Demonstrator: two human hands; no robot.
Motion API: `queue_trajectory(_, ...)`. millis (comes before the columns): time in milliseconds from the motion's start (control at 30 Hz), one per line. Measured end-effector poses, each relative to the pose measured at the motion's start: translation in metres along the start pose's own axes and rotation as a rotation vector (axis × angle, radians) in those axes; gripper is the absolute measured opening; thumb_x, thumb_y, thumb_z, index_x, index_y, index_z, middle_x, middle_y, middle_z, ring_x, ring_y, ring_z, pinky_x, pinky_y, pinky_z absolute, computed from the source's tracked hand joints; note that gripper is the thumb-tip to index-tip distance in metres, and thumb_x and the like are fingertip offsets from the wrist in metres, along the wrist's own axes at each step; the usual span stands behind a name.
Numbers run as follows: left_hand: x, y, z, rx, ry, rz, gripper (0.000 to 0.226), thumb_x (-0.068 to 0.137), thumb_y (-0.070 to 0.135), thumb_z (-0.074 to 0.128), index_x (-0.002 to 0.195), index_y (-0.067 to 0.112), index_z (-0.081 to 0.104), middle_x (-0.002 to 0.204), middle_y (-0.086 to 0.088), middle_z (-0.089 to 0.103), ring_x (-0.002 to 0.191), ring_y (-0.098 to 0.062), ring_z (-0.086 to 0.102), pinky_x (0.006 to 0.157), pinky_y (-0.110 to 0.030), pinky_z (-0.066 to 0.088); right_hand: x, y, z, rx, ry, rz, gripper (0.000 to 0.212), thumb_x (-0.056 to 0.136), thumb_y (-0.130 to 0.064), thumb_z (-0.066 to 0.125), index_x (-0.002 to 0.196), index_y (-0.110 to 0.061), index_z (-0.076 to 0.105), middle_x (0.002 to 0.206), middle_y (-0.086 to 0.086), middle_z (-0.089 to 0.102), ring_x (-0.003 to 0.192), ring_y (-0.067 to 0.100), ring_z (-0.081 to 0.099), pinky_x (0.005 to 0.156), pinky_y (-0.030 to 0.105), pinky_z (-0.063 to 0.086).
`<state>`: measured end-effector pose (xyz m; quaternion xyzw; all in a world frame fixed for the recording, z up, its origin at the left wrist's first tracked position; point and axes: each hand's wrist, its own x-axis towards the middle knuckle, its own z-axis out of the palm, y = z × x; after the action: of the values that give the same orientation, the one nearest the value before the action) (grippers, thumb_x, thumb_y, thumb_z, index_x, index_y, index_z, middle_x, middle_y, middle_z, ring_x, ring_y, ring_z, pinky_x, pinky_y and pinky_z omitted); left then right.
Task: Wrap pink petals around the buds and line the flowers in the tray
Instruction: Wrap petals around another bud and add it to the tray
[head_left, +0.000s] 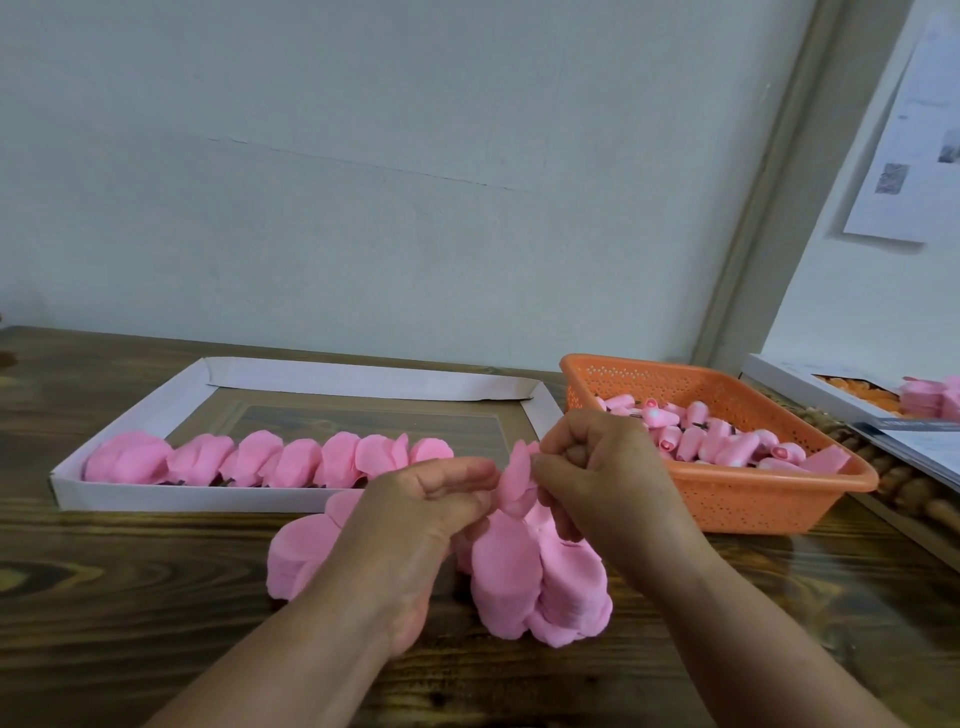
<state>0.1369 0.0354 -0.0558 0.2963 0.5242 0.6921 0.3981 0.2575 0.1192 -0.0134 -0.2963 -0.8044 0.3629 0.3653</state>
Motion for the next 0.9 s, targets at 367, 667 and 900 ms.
queue_trajectory(367,-0.003,0.006,-0.002,-0.004,-0.171,0.007,0.035,0.070,0.021,0.065,0.103,0.014,0.075,0.100,-0.009,0.075,0.099,-0.026,0.070,0.089,-0.040,0.054,-0.002,-0.011,-0.005,0.094,-0.189,-0.010,0.015,0.085,0.006,0.054,0.074,-0.003,0.054,0.048,0.013,0.055,0.032,0.013,0.045,0.037,0.019,0.036)
queue_trajectory(667,-0.006,0.011,-0.004,-0.094,-0.342,-0.090,0.024,0.071,0.022,0.064,0.088,0.013,0.079,0.089,-0.011,0.074,0.080,-0.020,0.070,0.071,-0.027,0.058,0.003,-0.001,-0.010,0.203,-0.253,0.005,0.014,0.084,0.006,0.057,0.075,-0.004,0.056,0.044,0.005,0.055,0.034,0.015,0.045,0.038,0.021,0.036)
queue_trajectory(900,-0.010,0.018,-0.002,-0.128,-0.526,-0.050,0.031,0.089,0.018,0.058,0.061,0.014,0.071,0.074,-0.004,0.061,0.081,-0.018,0.060,0.079,-0.027,0.050,0.010,-0.003,-0.025,0.384,-0.452,0.087,0.023,0.067,-0.012,0.072,0.086,-0.005,0.062,0.053,0.009,0.059,0.035,0.015,0.040,0.036,0.016,0.032)
